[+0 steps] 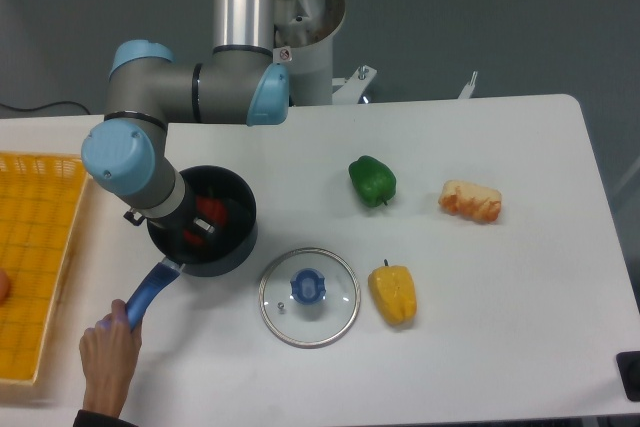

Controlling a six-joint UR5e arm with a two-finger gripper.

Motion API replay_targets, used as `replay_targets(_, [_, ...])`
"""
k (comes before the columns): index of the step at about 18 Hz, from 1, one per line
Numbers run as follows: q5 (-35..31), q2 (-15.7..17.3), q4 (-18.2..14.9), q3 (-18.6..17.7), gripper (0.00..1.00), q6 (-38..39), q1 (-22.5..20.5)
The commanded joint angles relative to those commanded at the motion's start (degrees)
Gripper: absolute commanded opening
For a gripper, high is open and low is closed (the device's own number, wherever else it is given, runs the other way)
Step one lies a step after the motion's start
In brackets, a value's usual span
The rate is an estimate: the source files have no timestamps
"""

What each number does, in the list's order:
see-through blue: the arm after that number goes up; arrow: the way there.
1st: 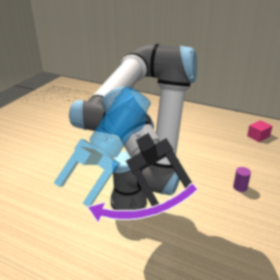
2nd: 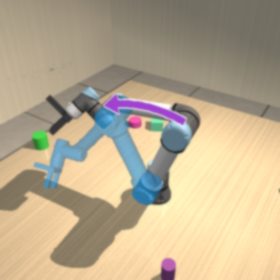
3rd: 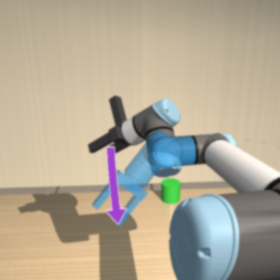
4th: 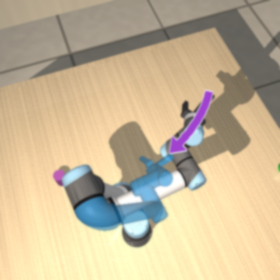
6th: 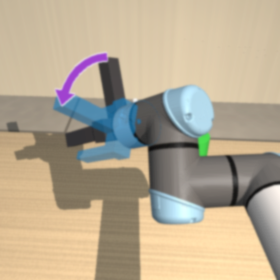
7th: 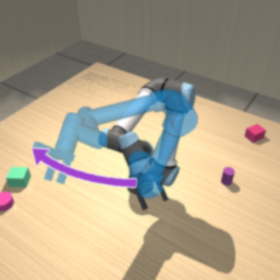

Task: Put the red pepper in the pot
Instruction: 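Open the gripper to release the red pepper inside the saucepan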

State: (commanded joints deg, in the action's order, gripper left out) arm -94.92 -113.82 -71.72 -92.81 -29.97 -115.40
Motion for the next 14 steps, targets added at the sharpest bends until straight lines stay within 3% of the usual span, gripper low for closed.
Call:
replay_targets(9, [-0.79, -0.70, 0.79, 0.00, 0.53, 0.09, 0.53])
replay_targets(14, [-0.79, -1.41, 0.97, 0.00, 0.60, 0.00, 0.70])
